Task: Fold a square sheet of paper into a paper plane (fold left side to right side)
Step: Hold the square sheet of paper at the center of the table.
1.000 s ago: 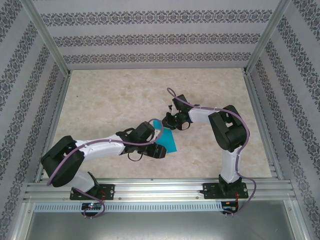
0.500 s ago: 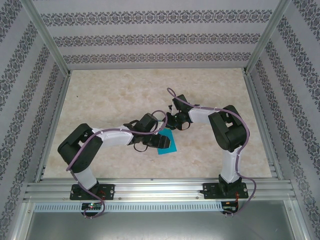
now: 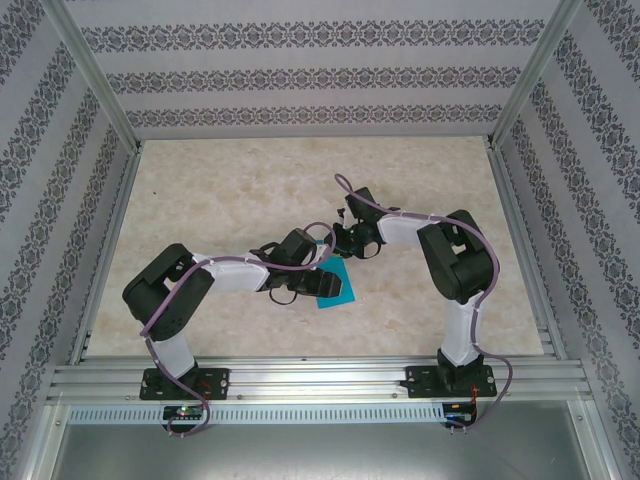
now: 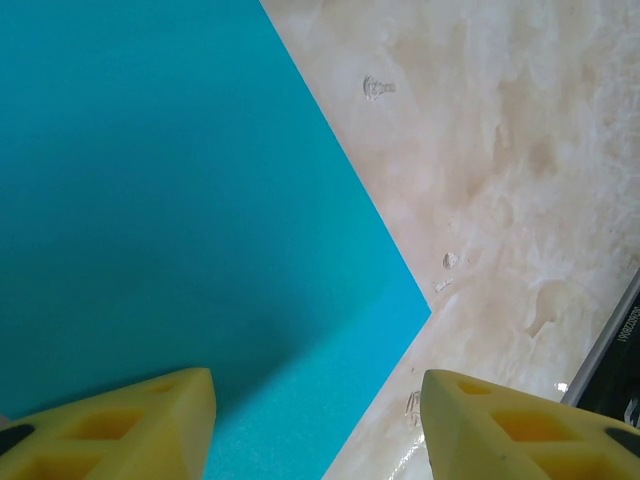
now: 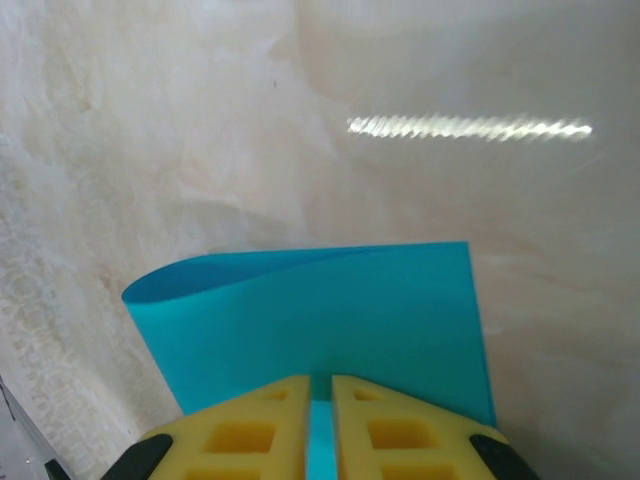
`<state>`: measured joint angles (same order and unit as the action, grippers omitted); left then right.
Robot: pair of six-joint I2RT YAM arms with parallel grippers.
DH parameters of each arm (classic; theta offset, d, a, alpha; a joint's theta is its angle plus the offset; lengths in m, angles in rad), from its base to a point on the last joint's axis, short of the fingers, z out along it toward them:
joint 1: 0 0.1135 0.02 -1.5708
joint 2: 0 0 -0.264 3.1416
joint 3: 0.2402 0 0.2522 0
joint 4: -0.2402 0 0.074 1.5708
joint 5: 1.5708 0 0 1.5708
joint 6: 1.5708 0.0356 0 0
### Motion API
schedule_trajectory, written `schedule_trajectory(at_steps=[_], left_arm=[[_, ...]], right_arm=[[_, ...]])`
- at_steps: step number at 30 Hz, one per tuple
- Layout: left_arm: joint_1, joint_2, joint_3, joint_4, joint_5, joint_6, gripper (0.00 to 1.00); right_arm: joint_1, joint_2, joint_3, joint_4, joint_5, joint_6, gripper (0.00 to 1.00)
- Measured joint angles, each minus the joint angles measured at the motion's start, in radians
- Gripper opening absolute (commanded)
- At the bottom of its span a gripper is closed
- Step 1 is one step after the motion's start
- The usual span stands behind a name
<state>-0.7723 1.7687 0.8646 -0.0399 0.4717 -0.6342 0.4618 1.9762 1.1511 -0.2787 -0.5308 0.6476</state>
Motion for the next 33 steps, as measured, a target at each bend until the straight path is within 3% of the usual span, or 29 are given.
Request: schedule_trajectory(at_steps=[4,7,12,19,25,33], left_arm=[[0.000,-0.004,-0.010,0.016,0.000,-0.004,0.58],[0.000,-0.005,-0.010,0.016,-0.001,-0.005,0.58],[0.000,-0.005,-0.009,0.016,-0.001,-0.007,0.58],[0.000,-0.005,-0.009,0.016,-0.002,-0.011,0.58],[0.000,-0.005,-0.009,0.016,-0.005,-0.011,0.58],[0.000,-0.007,-0.009,0.014,-0.008,-0.011,0.58]], right_arm=[[-0.046,-0.060,0.006,-0.042,0.010,-0.021,0.26],[-0.083,-0.154,0.004,-0.072,0.021,-0.038,0.27],[-0.118,-0.359,-0.086,-0.075,0.037,-0.049,0.23],[-0.082,-0.551,-0.402,-0.066,0.038,-0.018,0.12],[0.018,-0.583,-0.552,-0.036,0.029,0.053,0.10],[0.074,-0.527,-0.565,0.074,0.030,0.118,0.09]])
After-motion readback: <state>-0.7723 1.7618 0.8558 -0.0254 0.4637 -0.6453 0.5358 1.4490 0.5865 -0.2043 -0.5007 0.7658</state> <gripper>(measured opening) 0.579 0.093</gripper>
